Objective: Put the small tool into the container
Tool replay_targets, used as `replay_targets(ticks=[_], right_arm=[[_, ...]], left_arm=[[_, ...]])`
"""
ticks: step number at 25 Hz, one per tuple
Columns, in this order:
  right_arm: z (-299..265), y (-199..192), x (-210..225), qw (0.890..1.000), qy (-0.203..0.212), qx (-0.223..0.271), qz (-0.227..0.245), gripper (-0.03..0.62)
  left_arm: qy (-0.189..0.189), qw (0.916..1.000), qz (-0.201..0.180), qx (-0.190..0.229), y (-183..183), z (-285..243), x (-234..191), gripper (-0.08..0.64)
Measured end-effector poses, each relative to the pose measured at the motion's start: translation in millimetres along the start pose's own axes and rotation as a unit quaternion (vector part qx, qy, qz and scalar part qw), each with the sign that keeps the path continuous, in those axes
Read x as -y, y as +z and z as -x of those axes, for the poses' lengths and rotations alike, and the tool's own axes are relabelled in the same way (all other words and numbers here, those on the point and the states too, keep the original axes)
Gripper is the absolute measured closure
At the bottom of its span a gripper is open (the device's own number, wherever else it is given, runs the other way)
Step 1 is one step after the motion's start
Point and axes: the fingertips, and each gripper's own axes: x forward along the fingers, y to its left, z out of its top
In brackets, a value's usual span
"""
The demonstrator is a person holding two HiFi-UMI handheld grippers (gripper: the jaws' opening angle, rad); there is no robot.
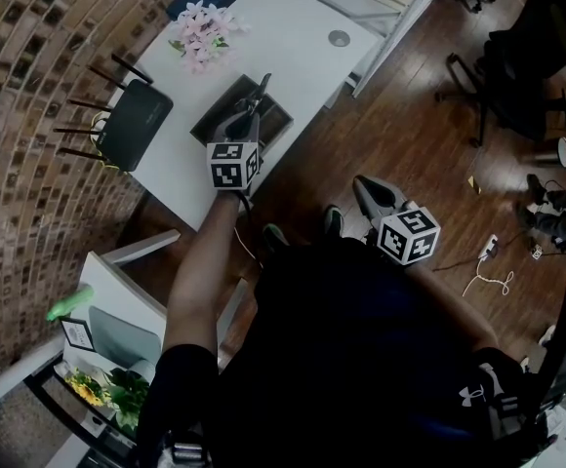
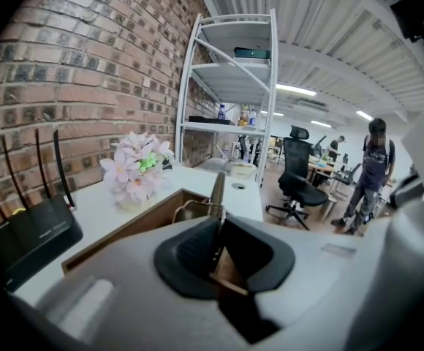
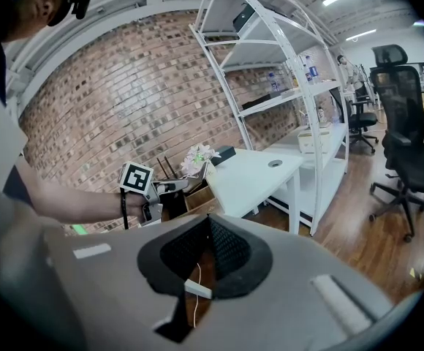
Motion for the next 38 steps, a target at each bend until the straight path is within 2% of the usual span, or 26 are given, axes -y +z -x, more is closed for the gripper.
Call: replay_targets(ticks=[8, 20, 32, 38], right_arm=[[-0.3, 0.5, 1.5, 1.0, 0.006, 0.004, -0.005, 0.589], [-2.8, -2.2, 3.1, 1.0, 0.014, 0.003, -0.012, 0.589], [-6.1, 2.7, 0.8, 1.0, 0.018, 0.002, -0.009, 0.589], [-13.4, 4.8, -8.1, 1.0, 0.031, 0.003, -0.004, 0.589]], left_arm=[[0.016, 0.9994, 0.013, -0.027, -15.6, 1.2, -3.4, 0.446], [0.015, 0.9991, 0.001, -0.039, -22.3, 2.4, 1.9, 0.442], [0.015, 0.9992, 0.006, -0.036, -20.3, 6.0, 1.9, 0.433], [0.015, 0.9996, 0.015, -0.018, -19.2, 22.1, 2.3, 0.433]])
